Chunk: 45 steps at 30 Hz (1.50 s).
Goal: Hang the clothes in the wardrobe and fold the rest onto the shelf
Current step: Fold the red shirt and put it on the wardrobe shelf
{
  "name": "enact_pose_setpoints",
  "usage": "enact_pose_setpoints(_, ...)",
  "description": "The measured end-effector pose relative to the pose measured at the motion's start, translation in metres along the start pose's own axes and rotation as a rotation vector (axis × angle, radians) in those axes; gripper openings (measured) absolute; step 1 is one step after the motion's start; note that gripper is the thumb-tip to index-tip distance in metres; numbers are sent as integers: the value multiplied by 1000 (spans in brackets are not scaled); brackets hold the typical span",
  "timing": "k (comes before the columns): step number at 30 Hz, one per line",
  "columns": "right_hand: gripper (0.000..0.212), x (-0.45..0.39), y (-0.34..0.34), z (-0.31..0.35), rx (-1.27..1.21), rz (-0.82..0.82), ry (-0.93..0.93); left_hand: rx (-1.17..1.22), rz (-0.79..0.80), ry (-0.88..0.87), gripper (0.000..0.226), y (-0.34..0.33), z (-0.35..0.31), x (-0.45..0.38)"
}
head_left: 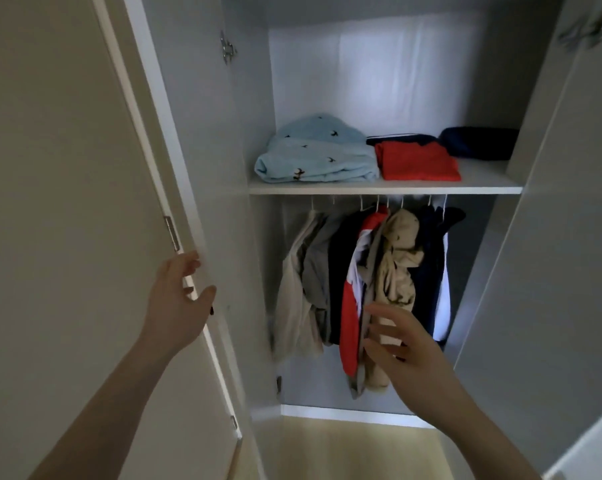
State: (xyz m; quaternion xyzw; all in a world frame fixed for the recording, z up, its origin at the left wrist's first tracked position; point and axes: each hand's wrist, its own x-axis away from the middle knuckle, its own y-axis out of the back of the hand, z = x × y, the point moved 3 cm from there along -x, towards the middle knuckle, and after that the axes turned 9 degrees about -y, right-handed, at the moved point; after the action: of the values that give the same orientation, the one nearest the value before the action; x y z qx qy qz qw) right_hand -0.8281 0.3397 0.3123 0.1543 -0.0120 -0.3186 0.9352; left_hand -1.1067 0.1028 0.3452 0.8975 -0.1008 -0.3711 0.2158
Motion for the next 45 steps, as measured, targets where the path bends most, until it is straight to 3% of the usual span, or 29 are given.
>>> enact_pose_setpoints(5,48,8,12,7,42,-77,-7,-189,257,-261,50,-39,-12,-4)
enact_pose_setpoints(8,46,11,33,7,82,-173,23,-223,450,-292,53,-77,-17,-5)
enact_pose_setpoints(12,45,23,76,14,117,-322,64,-281,577,-316,48,-130,-23,-15)
enact_pose_setpoints(16,46,38,135,13,130,-540,94,-385,840,-320,41,-184,-27,-19)
enact_pose_setpoints(18,49,46,166,9,113,-661,89,-421,899,-350,49,-208,-35,-21)
enact_pose_setpoints(25,70,52,270,-4,229,-987,30,-345,947,-265,82,-279,-61,-42)
enact_pose_setpoints(28,85,39,307,-9,279,-995,-57,-367,1013,-215,93,-300,-59,-52)
enact_pose_setpoints(31,94,18,339,-19,263,-936,-190,-393,1077,-58,101,-312,-49,-59)
enact_pose_setpoints(34,79,-6,361,-27,228,-869,-218,-402,1070,26,100,-319,-42,-58)
enact_pose_setpoints(36,61,-20,368,-33,189,-850,-231,-413,996,-16,99,-323,-41,-56)
enact_pose_setpoints(39,21,-27,368,-40,248,-950,-242,-389,870,-89,99,-331,-40,-57)
enact_pose_setpoints(41,21,-27,366,-46,333,-998,-181,-386,833,-121,100,-337,-42,-58)
enact_pose_setpoints(45,28,-32,340,-53,364,-901,-112,-412,852,-92,100,-343,-48,-67)
